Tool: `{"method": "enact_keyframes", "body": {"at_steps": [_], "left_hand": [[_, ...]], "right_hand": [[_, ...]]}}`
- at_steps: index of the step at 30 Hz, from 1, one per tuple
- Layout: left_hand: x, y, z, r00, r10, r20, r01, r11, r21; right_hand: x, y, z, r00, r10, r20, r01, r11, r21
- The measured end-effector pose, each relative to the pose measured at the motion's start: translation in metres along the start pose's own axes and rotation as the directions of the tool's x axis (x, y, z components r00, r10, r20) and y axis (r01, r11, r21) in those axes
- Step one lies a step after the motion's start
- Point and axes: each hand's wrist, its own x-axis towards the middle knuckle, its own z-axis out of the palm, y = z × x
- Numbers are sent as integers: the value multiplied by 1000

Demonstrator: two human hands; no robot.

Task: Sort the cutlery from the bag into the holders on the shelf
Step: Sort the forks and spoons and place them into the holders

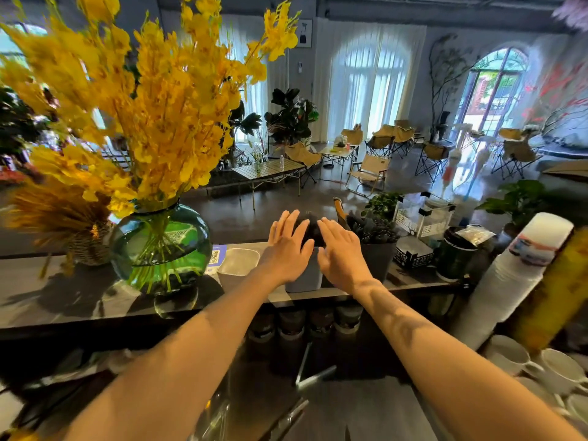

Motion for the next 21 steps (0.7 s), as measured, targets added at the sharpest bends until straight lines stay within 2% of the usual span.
{"method": "enact_keyframes", "body": {"at_steps": [4,8,15,19,21], "left_hand": [[-43,9,7,994,103,-31,-99,991,92],[-106,19,30,998,56,11,-56,998,-21],[-212,14,113,991,48,128,-45,999,-26],[-275,11,160,974,-5,227,17,999,-49],[-307,18,182,955,-83,283,105,993,-61]], "right_hand": [[-39,-10,-5,998,-22,-58,24,999,23],[-104,-23,4,995,-5,-102,16,994,111],[-232,-21,75,993,116,5,-114,960,255],[-301,-20,110,962,231,145,-264,925,272],[-334,-19,120,931,276,239,-334,908,251]]}}
